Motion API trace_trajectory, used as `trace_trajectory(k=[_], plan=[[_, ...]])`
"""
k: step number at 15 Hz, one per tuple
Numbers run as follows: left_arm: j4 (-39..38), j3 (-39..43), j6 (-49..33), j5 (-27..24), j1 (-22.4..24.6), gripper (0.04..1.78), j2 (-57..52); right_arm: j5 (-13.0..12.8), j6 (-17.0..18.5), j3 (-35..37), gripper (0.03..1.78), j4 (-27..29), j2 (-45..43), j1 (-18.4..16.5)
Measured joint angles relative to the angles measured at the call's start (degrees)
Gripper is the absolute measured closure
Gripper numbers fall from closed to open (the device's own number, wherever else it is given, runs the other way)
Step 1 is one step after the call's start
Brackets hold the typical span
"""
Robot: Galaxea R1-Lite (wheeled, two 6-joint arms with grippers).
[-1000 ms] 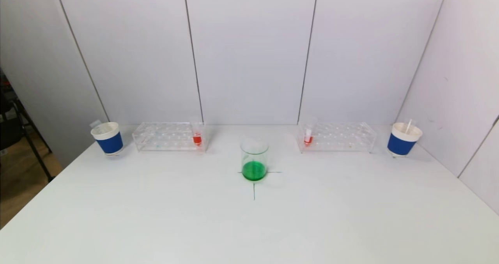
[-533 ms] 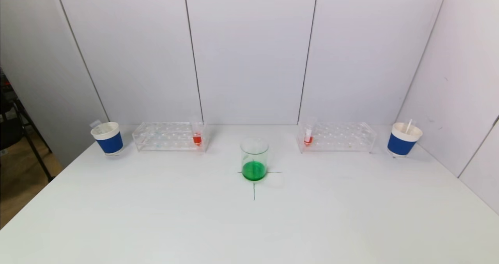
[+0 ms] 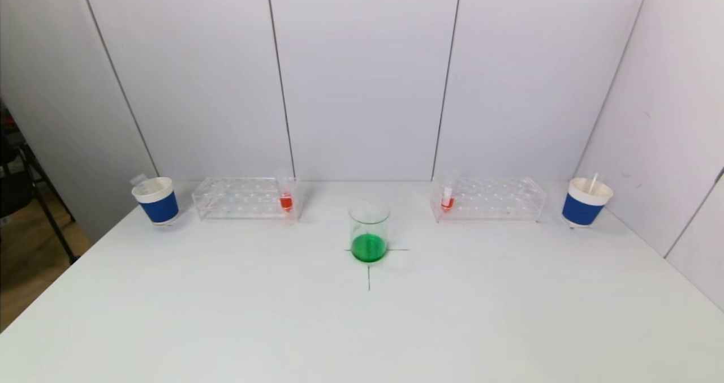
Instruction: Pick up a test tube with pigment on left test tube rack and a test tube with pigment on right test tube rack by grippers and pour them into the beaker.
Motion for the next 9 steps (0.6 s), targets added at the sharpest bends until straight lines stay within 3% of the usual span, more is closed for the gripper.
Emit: trace_trajectory(k=[9], plan=[[0.0,0.0,0.0,0.0,0.0,0.06,0.0,0.0,0.1,0.0,0.04,0.0,0.0,0.0]])
